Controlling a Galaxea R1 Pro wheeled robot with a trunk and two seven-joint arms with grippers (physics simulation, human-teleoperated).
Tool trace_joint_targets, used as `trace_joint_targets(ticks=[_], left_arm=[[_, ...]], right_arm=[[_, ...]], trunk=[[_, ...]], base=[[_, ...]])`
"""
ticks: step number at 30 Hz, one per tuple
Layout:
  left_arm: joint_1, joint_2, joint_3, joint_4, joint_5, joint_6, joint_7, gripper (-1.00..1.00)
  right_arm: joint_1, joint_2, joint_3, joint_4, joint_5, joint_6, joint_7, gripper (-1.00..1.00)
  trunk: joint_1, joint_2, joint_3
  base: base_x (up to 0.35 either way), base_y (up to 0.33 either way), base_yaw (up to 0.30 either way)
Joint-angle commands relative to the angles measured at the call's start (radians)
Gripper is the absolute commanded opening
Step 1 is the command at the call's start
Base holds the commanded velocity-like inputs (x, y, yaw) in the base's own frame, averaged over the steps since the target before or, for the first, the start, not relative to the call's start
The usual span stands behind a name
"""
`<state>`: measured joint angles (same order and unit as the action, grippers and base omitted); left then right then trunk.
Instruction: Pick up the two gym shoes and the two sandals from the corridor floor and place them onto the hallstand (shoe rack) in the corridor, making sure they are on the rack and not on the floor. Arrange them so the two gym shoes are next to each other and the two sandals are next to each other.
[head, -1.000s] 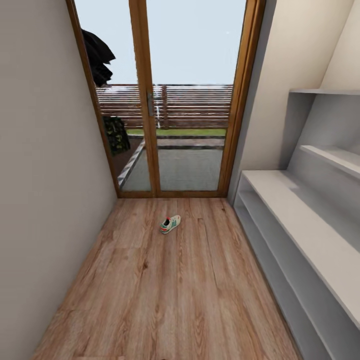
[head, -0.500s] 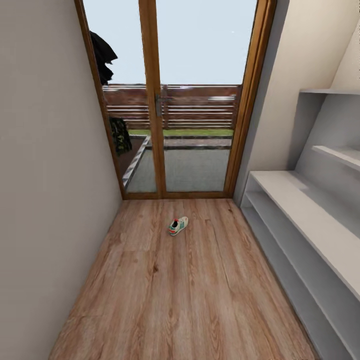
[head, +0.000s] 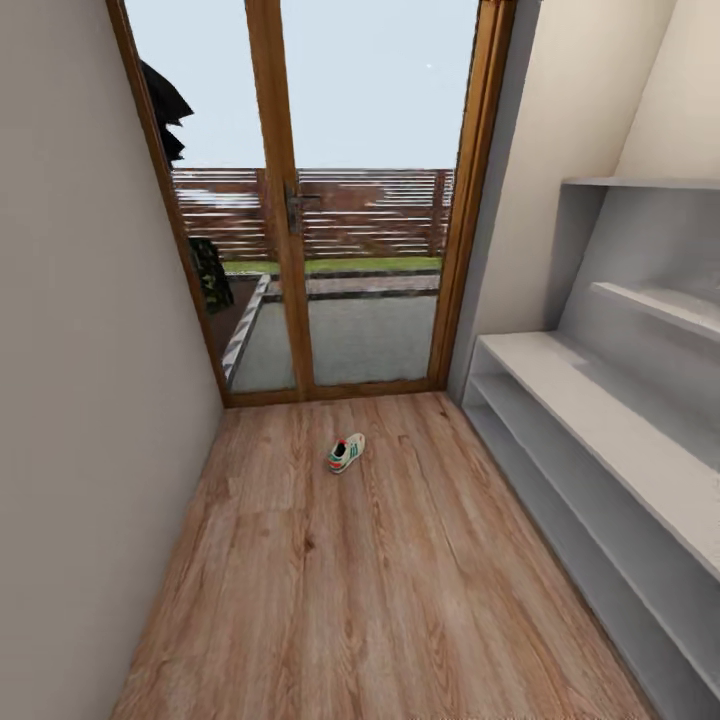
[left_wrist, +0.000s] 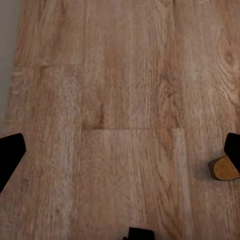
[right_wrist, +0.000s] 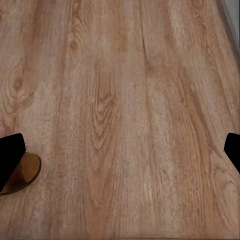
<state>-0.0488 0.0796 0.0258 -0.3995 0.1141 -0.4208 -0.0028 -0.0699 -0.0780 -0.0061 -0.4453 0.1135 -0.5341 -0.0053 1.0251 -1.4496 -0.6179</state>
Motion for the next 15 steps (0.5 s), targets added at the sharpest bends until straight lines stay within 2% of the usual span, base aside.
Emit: trace_joint_targets(ticks=[1, 15], left_arm=[[0.0, 0.001, -0.003, 0.001, 0.009, -0.003, 0.0, 1.0], [0.0, 0.0, -0.003, 0.0, 0.009, -0.004, 0.0, 1.0]], right_arm=[[-0.001, 0.0, -0.001, 0.0, 0.006, -0.003, -0.001, 1.0], [-0.001, 0.0, -0.001, 0.0, 0.006, -0.003, 0.0, 1.0]], trunk=[[0.0, 0.0, -0.001], [0.0, 0.0, -0.001]], base=[[0.001, 0.303, -0.26], [0.0, 0.285, -0.264]])
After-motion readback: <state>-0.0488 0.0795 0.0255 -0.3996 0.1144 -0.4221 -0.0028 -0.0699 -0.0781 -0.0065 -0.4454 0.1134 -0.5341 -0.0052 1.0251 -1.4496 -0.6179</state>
